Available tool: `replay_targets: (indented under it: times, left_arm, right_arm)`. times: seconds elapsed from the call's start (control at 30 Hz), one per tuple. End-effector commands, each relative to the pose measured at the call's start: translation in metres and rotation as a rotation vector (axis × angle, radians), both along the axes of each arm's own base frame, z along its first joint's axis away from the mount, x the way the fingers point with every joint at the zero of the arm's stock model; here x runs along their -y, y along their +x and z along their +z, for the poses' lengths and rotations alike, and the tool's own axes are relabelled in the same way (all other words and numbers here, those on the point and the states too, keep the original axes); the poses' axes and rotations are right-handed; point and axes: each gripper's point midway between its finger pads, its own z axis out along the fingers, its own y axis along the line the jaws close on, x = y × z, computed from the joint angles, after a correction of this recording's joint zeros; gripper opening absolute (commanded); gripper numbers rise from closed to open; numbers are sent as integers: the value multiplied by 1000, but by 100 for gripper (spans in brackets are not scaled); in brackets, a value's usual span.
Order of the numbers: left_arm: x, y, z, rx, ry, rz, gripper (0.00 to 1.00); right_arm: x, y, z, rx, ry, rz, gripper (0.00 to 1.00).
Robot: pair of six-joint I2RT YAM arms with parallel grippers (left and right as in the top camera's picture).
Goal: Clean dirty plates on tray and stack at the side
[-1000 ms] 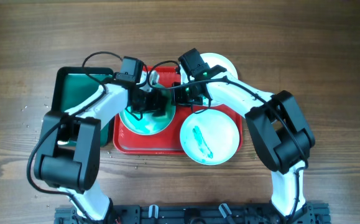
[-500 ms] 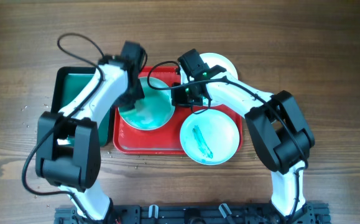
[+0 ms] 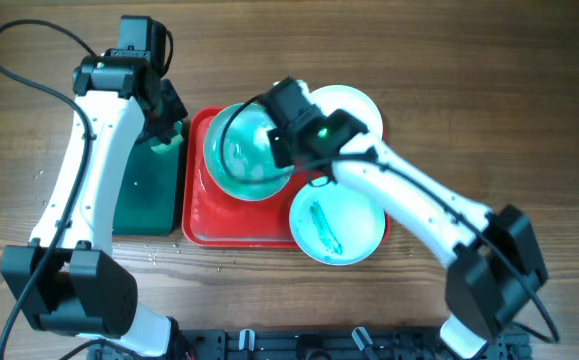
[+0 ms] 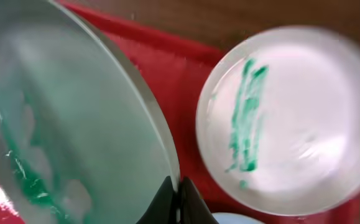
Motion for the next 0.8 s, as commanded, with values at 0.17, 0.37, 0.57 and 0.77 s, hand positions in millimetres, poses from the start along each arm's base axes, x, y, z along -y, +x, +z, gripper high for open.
replay_targets:
  times: [0.17, 0.37, 0.57, 0.77]
  left_arm:
    - [1, -1, 0, 3, -25, 17, 4]
    - [2, -1, 0, 3, -29, 16, 4]
    - [2, -1, 0, 3, -29, 16, 4]
    - [2, -1, 0, 2, -29, 16, 4]
  right_arm:
    - [17, -15, 109, 648, -509, -171, 4]
    - [19, -39, 156, 884, -630, -285, 4]
    - [13, -36, 160, 885, -636, -276, 4]
    - [-20, -21, 90, 572, -429, 6, 4]
